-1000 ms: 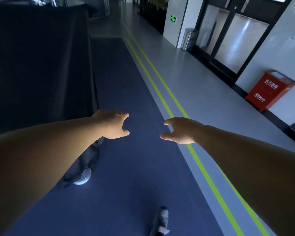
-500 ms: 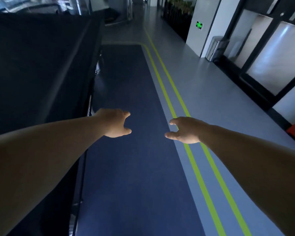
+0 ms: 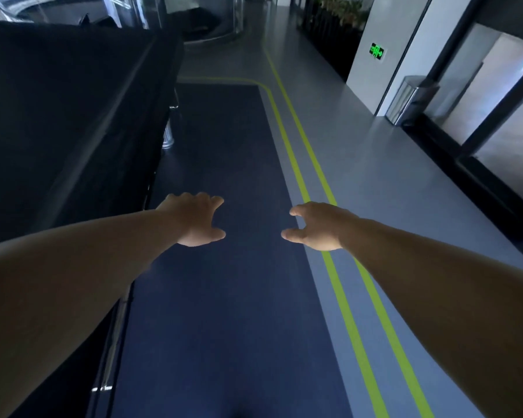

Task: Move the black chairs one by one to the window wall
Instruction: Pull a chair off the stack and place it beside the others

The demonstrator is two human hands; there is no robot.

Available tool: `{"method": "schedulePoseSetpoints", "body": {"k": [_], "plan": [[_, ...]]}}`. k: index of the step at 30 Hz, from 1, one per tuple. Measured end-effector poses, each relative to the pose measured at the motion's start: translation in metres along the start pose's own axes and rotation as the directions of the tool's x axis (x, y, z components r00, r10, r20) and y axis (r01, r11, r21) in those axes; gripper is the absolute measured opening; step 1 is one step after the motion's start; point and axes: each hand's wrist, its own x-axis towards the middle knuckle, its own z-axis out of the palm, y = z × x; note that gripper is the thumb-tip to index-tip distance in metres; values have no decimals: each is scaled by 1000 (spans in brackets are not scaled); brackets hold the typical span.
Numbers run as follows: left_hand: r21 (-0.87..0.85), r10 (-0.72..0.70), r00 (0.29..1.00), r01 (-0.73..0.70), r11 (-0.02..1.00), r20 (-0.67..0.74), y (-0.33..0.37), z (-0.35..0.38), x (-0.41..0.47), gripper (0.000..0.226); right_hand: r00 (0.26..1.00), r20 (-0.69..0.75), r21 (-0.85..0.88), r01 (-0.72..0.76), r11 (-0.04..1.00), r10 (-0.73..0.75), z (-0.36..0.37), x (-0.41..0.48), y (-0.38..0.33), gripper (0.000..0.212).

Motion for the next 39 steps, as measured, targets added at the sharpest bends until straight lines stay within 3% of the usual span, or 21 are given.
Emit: {"method": "schedulePoseSetpoints", "body": {"k": [8, 17, 39], "plan": [[-11, -55, 998, 54, 998, -44, -75, -74, 233, 86, 998, -45, -23, 44, 999, -45, -110, 225, 50, 79], [-79, -149, 989, 148, 986, 2, -154, -153, 491, 86, 997, 31, -79, 71, 994, -68, -239, 495, 108, 82], [-110, -240, 971, 240, 964, 16, -468, -311, 1032, 85, 980, 71, -85, 193, 977, -187, -524, 1110, 47, 79]]}}
